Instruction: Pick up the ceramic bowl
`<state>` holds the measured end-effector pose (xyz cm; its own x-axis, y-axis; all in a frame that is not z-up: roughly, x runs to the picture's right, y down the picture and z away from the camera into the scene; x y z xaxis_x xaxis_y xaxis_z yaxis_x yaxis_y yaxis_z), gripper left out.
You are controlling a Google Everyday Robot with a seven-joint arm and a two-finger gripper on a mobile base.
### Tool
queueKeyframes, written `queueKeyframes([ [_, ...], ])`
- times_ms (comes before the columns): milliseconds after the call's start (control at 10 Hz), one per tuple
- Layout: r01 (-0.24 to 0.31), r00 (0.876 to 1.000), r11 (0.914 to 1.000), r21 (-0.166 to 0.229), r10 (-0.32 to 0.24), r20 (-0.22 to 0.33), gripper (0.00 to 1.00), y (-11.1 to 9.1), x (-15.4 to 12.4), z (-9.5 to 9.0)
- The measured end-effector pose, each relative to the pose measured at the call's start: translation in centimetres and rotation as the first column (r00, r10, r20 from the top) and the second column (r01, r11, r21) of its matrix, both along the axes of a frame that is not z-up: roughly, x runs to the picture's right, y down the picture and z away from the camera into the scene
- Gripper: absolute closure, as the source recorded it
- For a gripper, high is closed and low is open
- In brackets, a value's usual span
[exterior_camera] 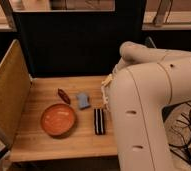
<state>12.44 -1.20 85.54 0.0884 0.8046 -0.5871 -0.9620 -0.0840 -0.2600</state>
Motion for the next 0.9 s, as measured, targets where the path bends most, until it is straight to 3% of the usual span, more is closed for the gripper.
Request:
queueKeyframes([
  [900, 0.000, 1.000, 1.0000, 0.000, 0.000, 0.000, 0.38, 0.00, -0.02, 0.00],
])
